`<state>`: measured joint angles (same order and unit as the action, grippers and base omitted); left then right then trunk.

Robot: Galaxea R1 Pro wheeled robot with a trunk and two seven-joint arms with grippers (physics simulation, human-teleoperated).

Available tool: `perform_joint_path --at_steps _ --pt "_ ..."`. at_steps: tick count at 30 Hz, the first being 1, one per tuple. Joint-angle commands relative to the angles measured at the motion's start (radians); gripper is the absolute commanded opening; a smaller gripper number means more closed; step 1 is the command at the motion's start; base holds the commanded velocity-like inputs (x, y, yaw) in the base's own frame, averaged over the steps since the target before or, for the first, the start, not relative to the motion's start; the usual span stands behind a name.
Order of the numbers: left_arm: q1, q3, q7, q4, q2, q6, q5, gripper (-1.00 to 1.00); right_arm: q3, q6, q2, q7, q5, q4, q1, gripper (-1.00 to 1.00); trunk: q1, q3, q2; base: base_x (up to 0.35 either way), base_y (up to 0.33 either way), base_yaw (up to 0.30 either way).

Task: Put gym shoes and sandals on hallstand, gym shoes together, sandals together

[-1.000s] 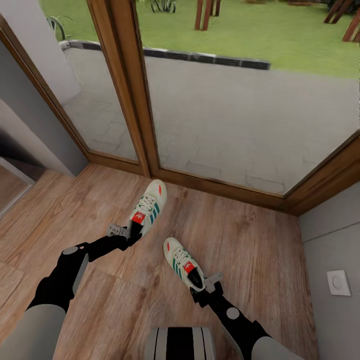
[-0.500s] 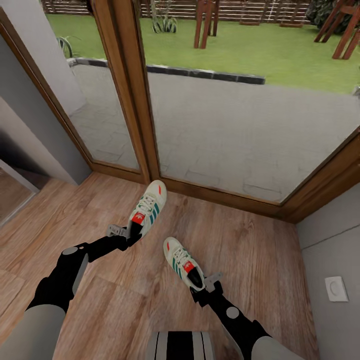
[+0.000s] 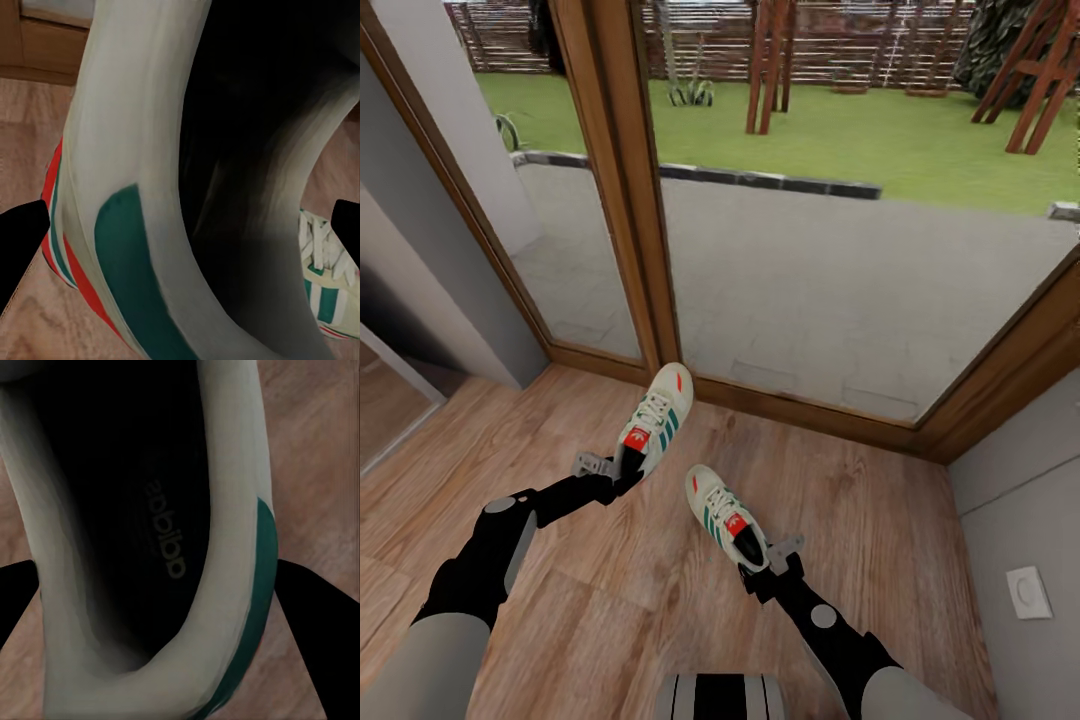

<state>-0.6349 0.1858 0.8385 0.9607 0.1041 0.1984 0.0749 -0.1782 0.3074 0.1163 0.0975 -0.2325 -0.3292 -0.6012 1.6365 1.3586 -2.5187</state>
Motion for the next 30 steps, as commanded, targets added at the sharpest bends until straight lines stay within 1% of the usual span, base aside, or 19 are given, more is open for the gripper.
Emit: perform_joint_path --at_steps 1,7,9,12,16,20,30 --pt "0.000 0.004 0.007 0.001 -0.001 0.008 0.007 -1.00 0.002 0.003 0.000 0.001 -0.008 0.001 0.000 -1.00 -0.001 -0.005 0.000 0.000 0.000 0.000" --pt "0.000 0.004 0.007 0.001 -0.003 0.009 0.005 -1.00 0.000 0.004 0.000 0.002 -0.008 0.001 0.000 -1.00 -0.003 -0.038 0.001 0.000 0.000 0.000" --pt "0.000 0.004 0.007 0.001 -0.002 0.022 0.005 -1.00 0.000 0.004 0.000 0.002 -0.008 0.001 0.000 -1.00 -0.004 -0.049 0.002 0.000 0.000 0.000" --pt "0.000 0.004 0.008 0.001 -0.002 0.087 0.006 -1.00 0.000 0.004 0.000 0.002 -0.008 0.001 0.000 -1.00 -0.004 -0.054 0.002 0.000 0.000 0.000" --pt "0.000 0.005 0.008 0.001 -0.002 0.112 0.005 -1.00 0.000 0.004 0.000 0.002 -0.007 0.001 0.000 -1.00 -0.004 -0.061 0.002 -0.021 0.000 0.000" --pt "0.000 0.006 0.008 0.001 -0.001 0.114 0.005 -1.00 0.000 0.004 0.000 0.002 -0.008 0.001 0.000 -1.00 -0.004 -0.067 0.002 -0.246 0.000 0.000" --pt "0.000 0.006 0.008 0.001 -0.001 0.115 0.005 -1.00 0.000 0.004 0.000 0.002 -0.008 0.001 0.000 -1.00 -0.004 -0.084 0.002 -0.335 0.012 0.000"
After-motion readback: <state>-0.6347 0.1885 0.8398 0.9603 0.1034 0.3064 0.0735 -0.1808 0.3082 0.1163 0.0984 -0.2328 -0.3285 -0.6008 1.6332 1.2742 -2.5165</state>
